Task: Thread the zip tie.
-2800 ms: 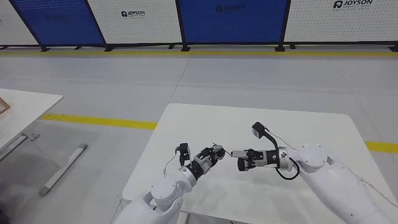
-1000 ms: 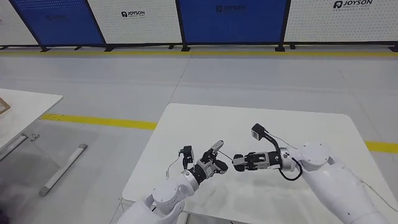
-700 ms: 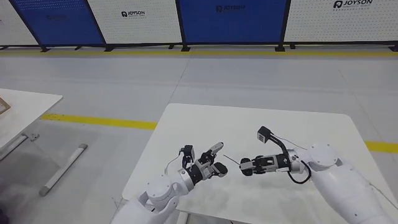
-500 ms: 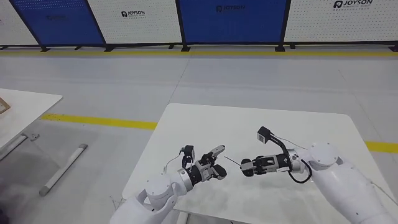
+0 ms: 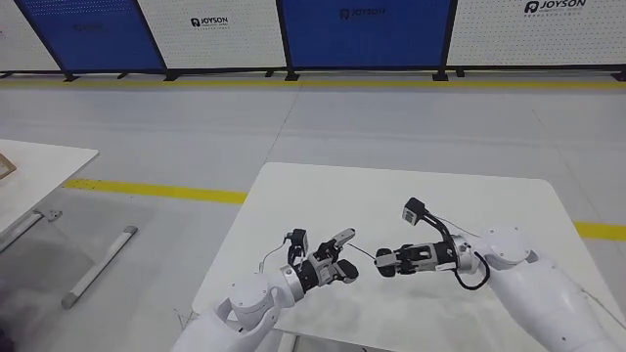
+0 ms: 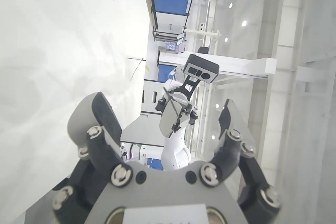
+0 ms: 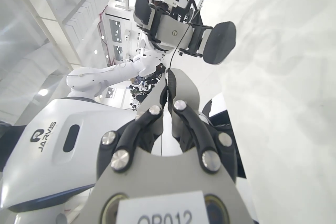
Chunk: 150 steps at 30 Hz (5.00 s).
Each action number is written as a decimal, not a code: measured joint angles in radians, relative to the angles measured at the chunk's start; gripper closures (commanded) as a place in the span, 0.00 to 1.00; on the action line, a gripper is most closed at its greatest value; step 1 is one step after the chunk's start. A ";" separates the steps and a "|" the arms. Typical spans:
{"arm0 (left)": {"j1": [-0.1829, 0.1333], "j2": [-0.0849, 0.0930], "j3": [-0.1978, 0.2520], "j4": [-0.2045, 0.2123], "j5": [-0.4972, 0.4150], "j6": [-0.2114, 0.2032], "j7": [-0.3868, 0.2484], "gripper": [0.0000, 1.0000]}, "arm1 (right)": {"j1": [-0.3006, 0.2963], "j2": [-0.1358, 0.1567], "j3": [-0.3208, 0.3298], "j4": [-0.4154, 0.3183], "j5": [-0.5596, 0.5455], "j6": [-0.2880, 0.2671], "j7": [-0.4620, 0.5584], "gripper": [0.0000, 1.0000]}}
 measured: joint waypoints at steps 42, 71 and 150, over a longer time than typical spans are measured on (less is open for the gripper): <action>0.006 -0.008 0.005 0.003 0.013 -0.113 0.042 0.67 | 0.025 0.001 -0.044 0.015 0.028 0.026 0.000 1.00; 0.030 -0.002 0.009 -0.011 0.055 -0.102 -0.001 0.42 | 0.025 0.001 -0.044 0.015 0.028 0.026 0.000 1.00; 0.021 -0.013 0.018 0.009 0.050 -0.145 0.001 0.84 | 0.025 0.001 -0.044 0.015 0.028 0.026 0.000 1.00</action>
